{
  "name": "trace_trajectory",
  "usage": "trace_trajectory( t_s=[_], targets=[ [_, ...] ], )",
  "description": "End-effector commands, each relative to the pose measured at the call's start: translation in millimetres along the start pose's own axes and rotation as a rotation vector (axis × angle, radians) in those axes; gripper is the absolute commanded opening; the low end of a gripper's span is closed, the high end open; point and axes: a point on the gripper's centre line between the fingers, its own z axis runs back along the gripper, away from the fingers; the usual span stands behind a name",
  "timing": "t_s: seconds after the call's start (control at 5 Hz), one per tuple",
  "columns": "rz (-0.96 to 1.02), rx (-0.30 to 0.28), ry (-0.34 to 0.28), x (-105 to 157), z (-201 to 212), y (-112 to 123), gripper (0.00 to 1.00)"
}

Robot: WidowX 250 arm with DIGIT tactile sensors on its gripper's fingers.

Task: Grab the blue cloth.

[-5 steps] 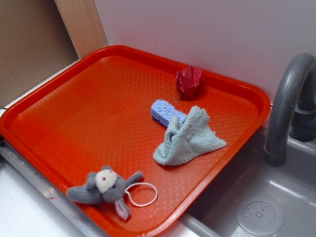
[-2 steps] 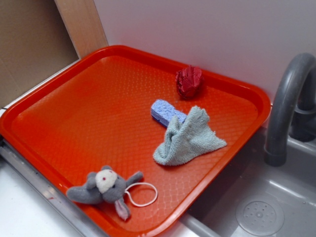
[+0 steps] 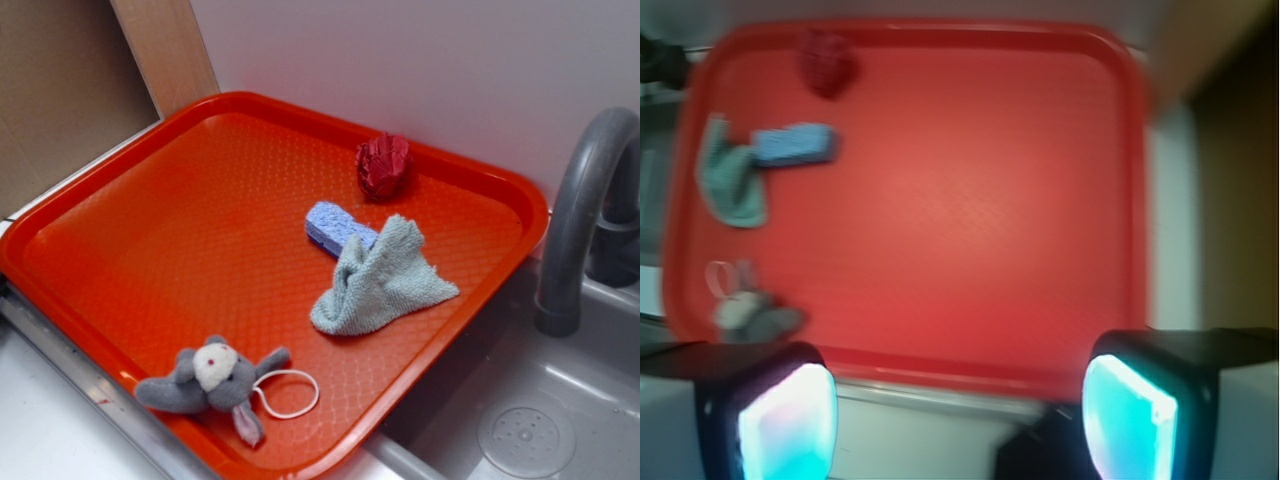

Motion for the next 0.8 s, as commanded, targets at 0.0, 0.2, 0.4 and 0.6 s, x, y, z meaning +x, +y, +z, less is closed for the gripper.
trace_trajectory(
  t_s=[0.0, 0.2, 0.4, 0.6],
  targets=[
    [-0.095, -0.132, -0.015, 22.1, -24.1, -79.7, 1.0],
    [-0.06, -0.128, 0.019, 32.6, -48.8, -99.7, 1.0],
    [-0.047, -0.168, 0.027, 48.7, -79.4, -120.8, 1.0],
    [-0.039, -0.173, 0.047, 63.3, -106.2, -133.6, 1.0]
  ],
)
